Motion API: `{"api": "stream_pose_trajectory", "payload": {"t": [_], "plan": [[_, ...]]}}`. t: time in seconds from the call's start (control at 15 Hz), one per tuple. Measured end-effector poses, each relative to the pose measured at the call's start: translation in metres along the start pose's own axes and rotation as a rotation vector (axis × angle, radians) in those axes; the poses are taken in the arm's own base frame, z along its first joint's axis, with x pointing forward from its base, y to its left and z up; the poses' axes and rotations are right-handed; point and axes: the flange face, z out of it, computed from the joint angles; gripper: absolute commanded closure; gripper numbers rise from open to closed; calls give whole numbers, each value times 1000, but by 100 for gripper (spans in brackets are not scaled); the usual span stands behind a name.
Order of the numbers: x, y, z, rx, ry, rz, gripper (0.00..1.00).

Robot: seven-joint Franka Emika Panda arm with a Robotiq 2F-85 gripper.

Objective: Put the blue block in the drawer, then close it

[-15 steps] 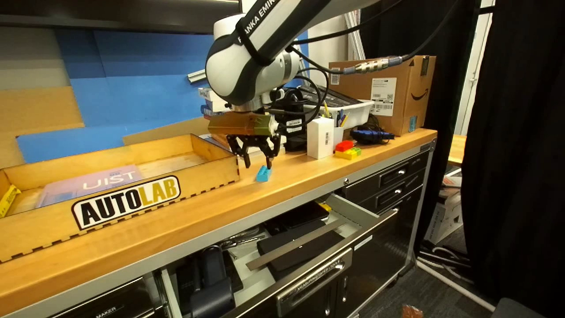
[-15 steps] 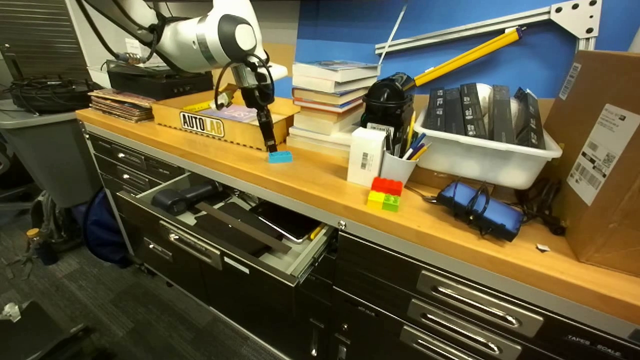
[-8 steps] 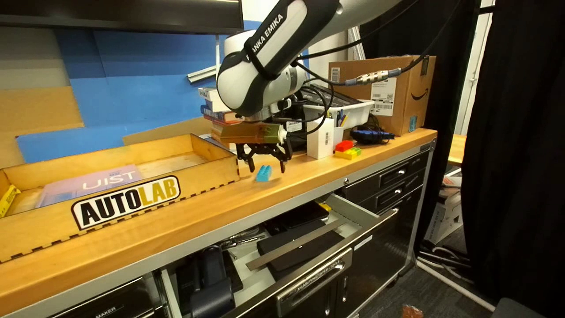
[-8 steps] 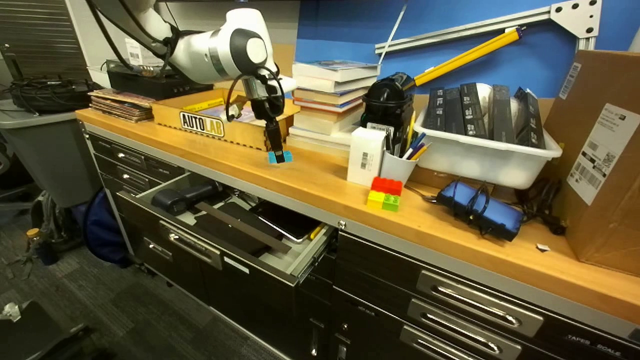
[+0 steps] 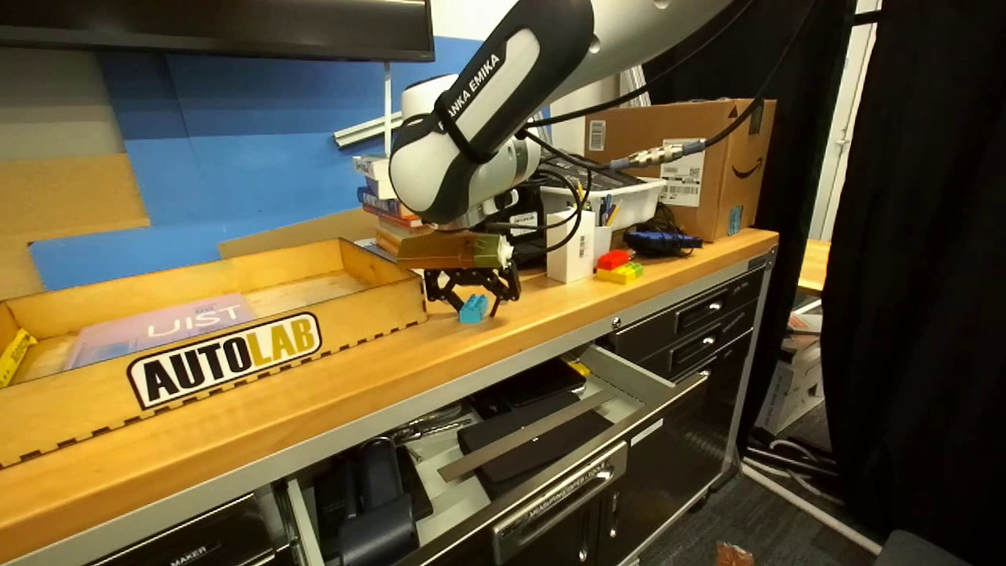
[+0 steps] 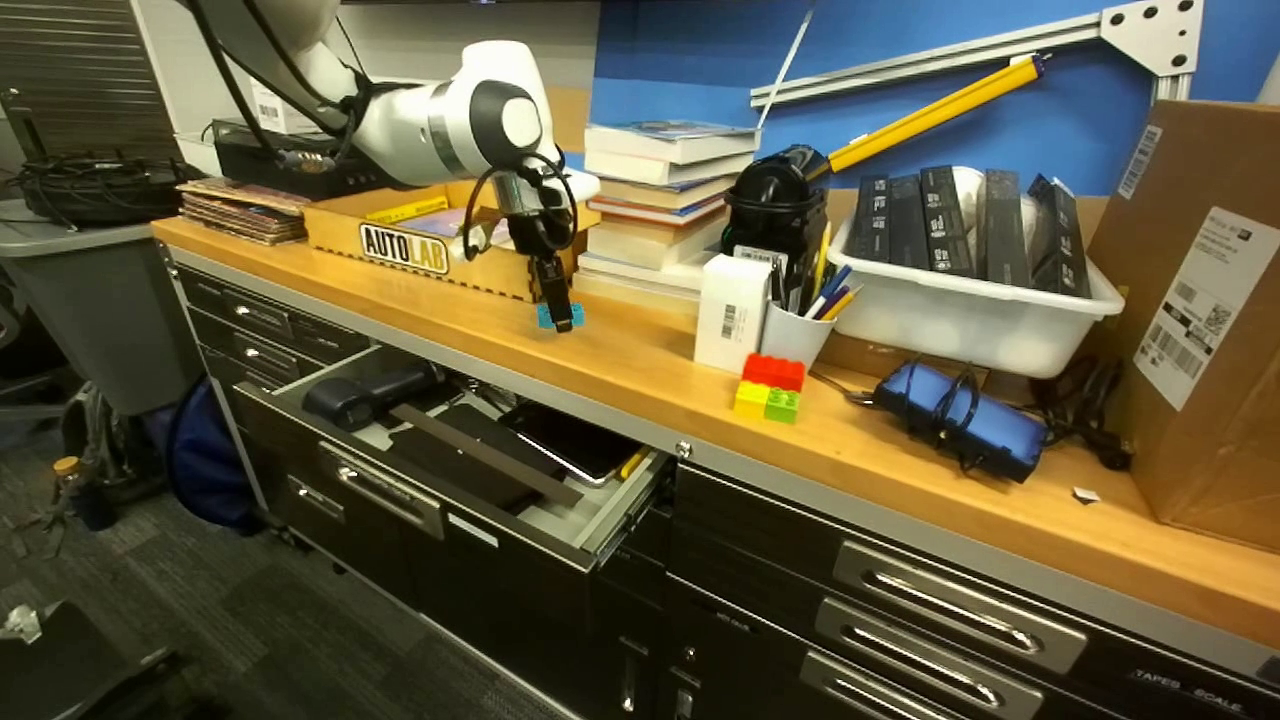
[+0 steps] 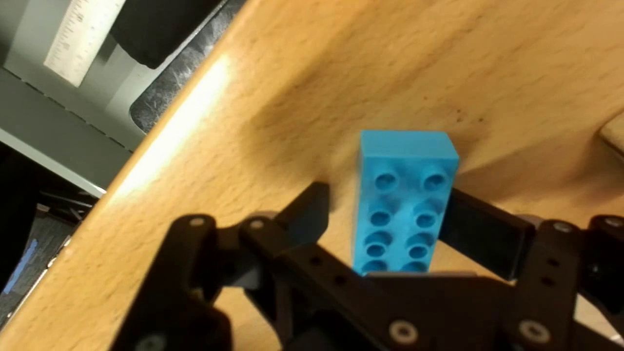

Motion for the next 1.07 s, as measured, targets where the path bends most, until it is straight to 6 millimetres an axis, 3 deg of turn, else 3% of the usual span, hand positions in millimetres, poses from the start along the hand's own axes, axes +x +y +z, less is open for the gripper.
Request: {"api": "stream_pose_trajectory", "payload": {"t": [0.07,0.53,1.07], "plan": [[0,0,-1,1,1,-5,79],[4,5,-4,-30,-2,-15,83],[8,45,1,-118,-25,12,83]]}}
